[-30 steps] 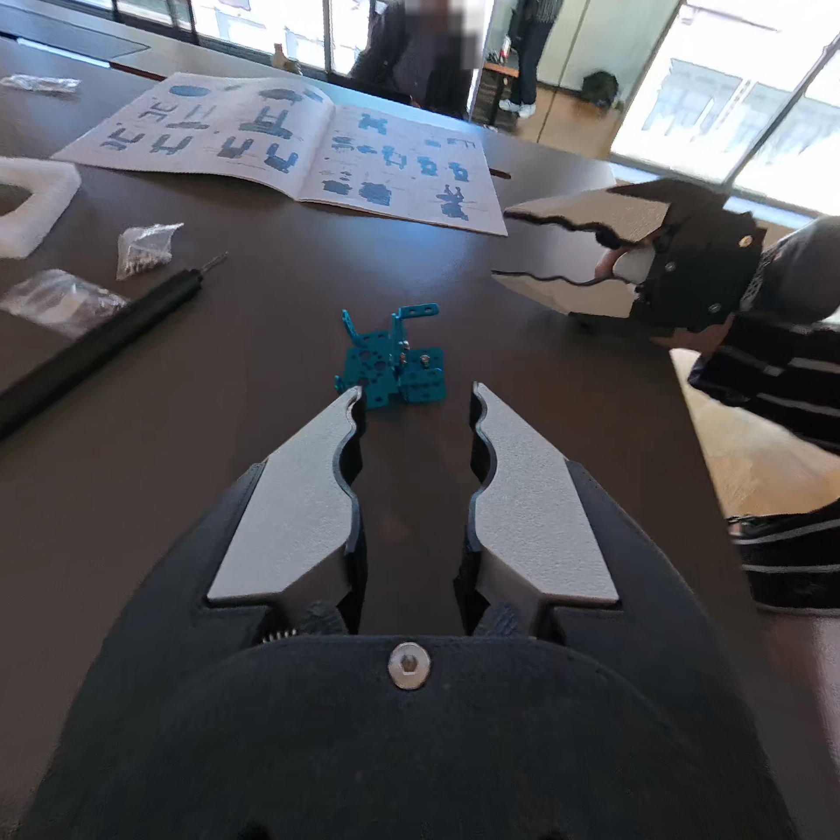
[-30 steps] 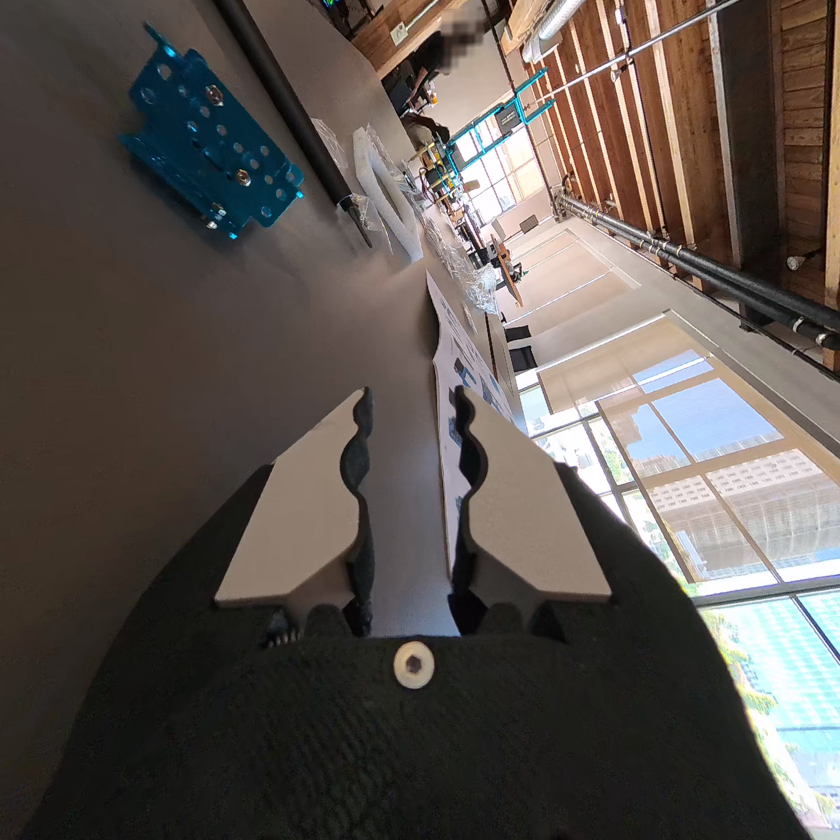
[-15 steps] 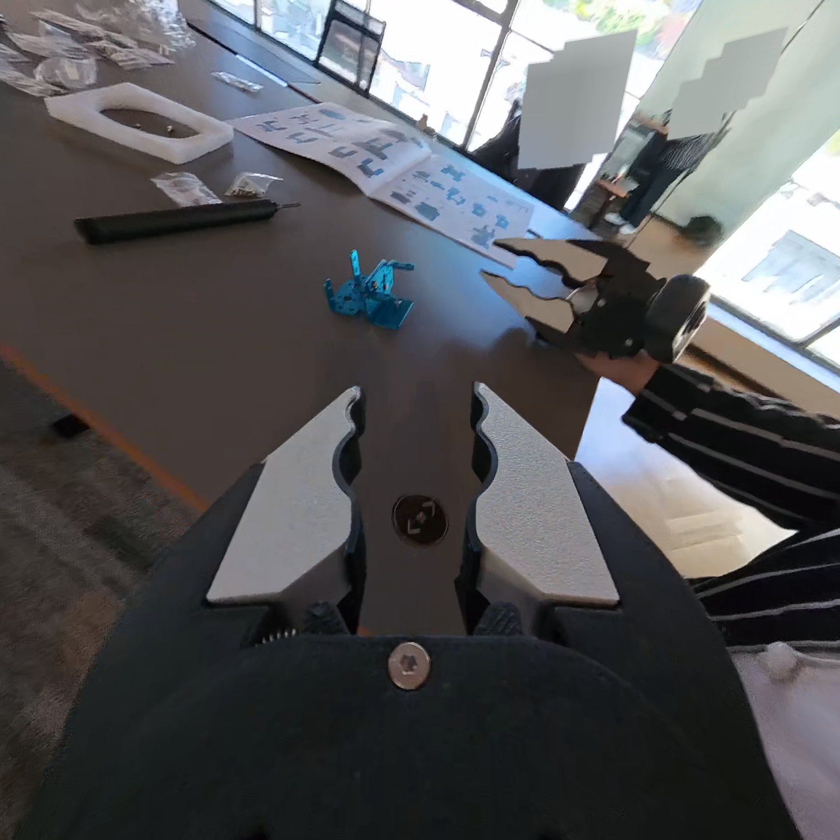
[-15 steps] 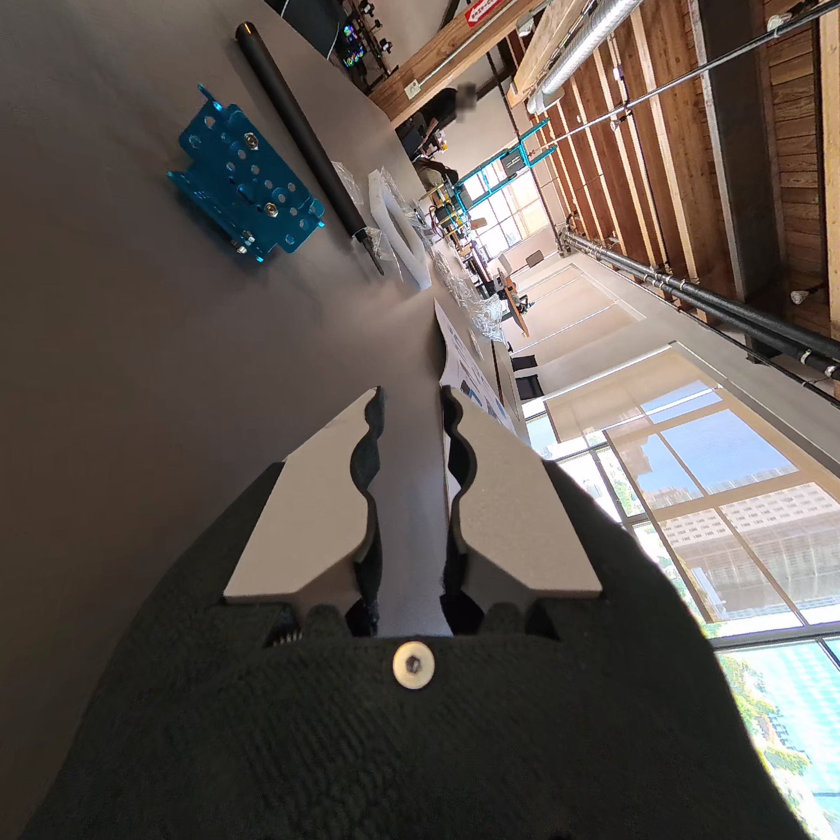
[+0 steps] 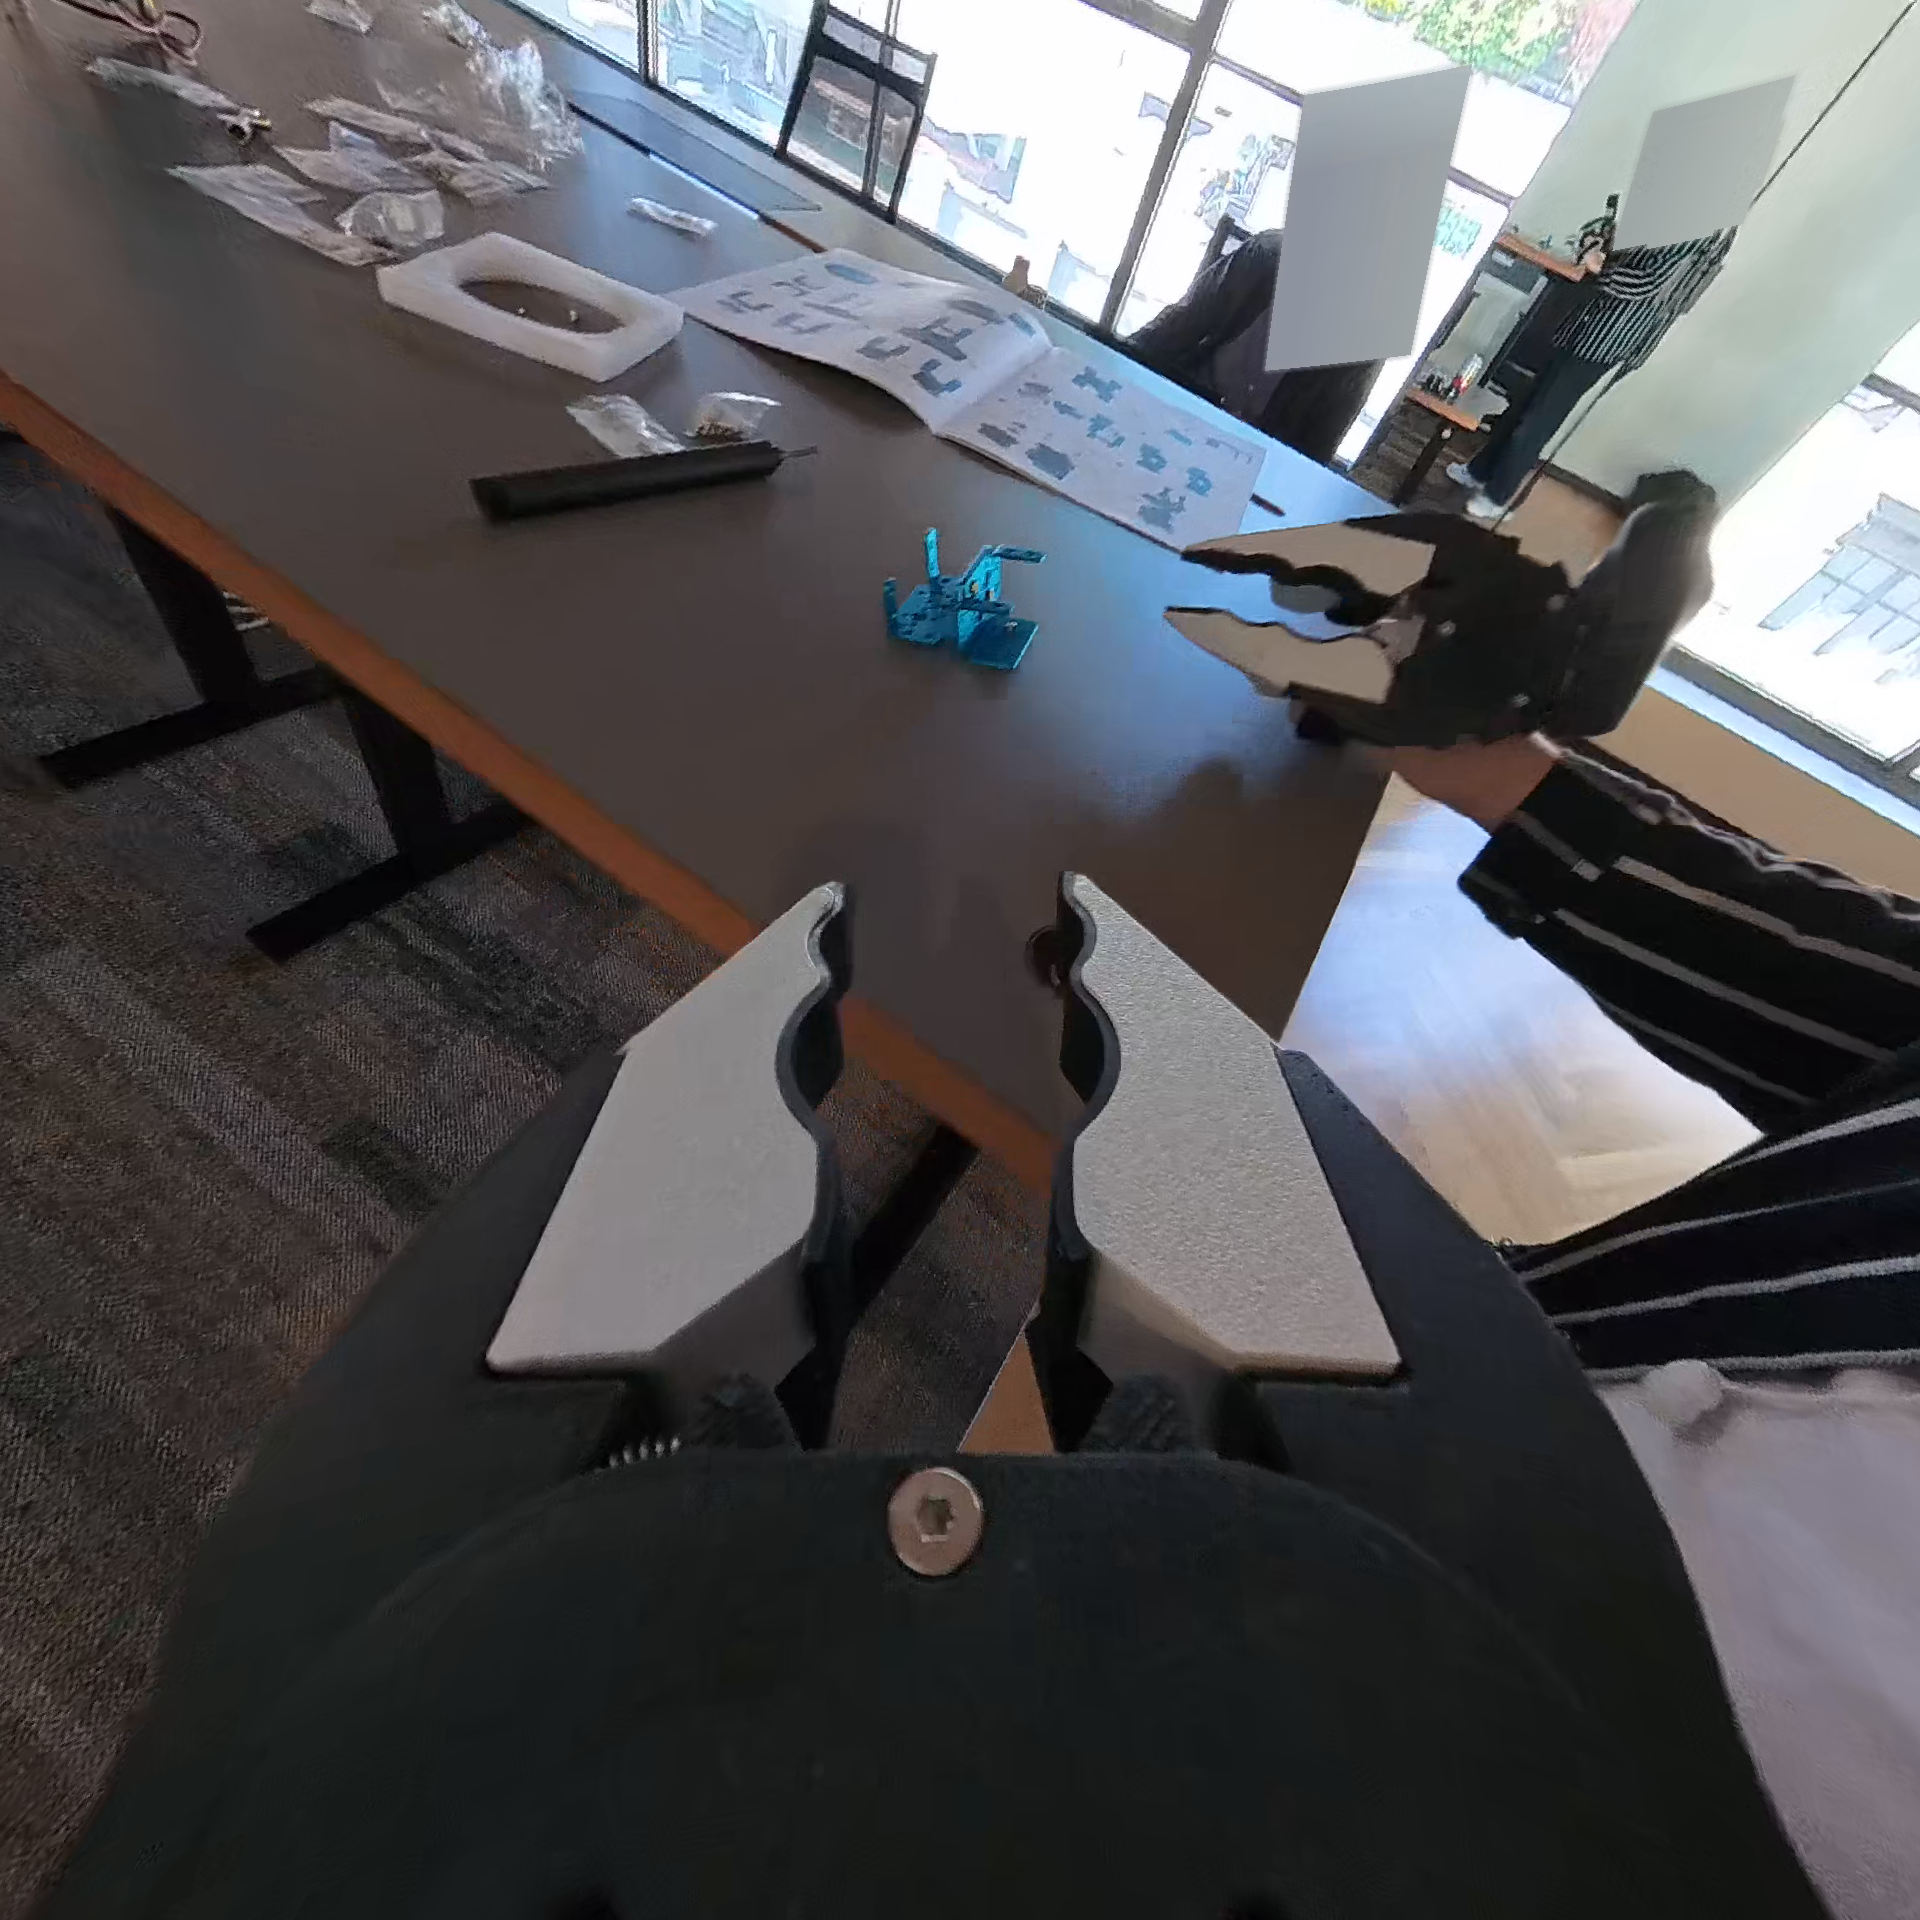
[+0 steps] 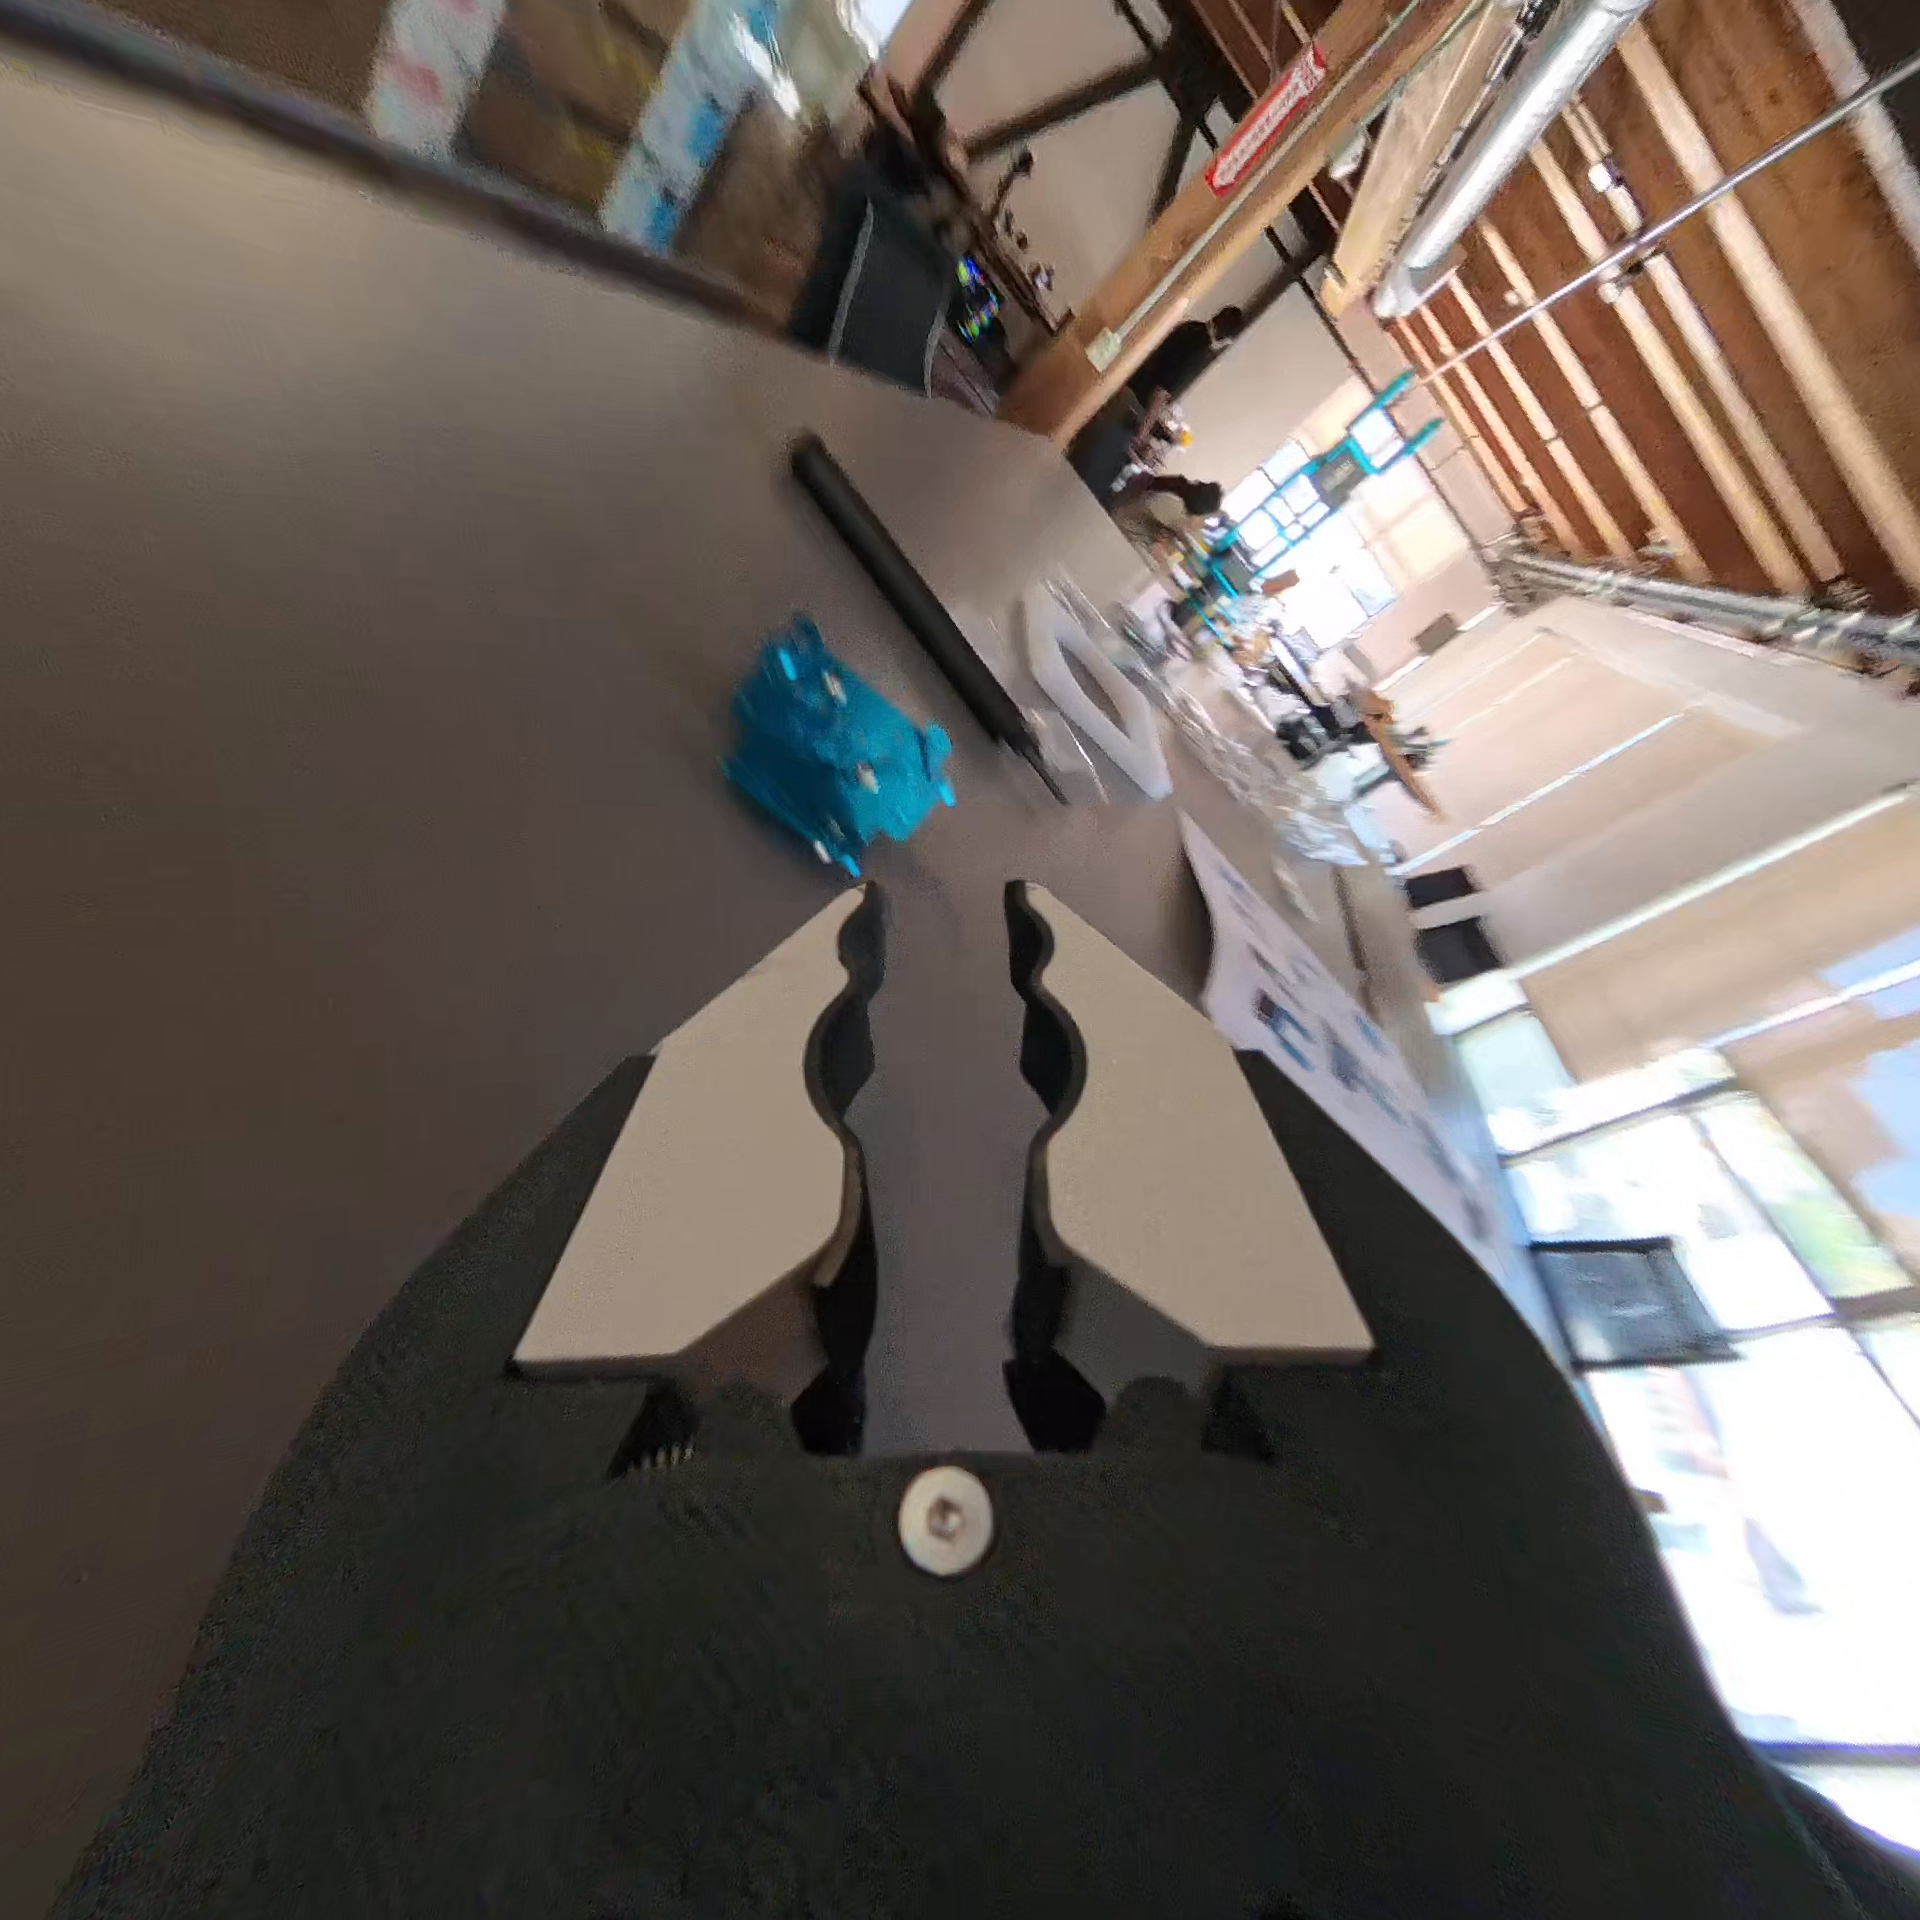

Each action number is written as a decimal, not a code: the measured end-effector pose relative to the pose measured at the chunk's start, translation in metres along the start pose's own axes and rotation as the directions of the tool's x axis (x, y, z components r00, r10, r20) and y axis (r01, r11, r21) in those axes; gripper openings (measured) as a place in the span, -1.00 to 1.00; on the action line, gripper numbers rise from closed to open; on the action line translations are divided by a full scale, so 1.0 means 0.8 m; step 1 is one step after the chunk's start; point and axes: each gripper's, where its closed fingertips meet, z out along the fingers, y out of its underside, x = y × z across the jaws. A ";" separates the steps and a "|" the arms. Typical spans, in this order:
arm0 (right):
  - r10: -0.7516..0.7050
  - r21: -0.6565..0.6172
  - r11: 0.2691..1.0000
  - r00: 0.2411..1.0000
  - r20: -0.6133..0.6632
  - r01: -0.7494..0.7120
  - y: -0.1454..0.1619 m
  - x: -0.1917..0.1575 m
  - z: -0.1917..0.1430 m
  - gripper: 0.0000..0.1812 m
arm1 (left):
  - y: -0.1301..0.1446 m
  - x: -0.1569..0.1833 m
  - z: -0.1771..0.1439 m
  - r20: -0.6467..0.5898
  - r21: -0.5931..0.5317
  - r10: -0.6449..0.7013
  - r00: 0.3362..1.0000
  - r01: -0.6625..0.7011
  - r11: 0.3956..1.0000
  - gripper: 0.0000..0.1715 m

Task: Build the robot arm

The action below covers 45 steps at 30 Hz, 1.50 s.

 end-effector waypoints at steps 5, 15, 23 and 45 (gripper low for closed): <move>0.232 -0.181 0.959 0.971 0.051 -0.219 -0.037 -0.023 0.025 -0.51 | 0.008 -0.058 -0.048 -0.053 -0.040 -0.003 0.999 0.001 0.999 -0.56; 0.766 -0.513 0.515 0.638 -0.084 -0.686 -0.061 -0.022 0.059 -0.38 | 0.020 -0.210 -0.173 -0.080 -0.115 0.003 0.997 -0.012 0.993 -0.59; 0.844 -0.441 0.272 0.432 -0.318 -0.855 -0.033 0.001 0.050 -0.41 | 0.006 -0.293 -0.187 -0.051 -0.073 -0.094 0.994 0.090 0.993 -0.61; 0.648 -0.869 0.313 0.755 -0.100 -0.384 0.036 0.008 0.051 -0.52 | -0.113 -0.174 0.222 -0.497 -0.246 0.217 0.840 -0.376 0.893 -0.62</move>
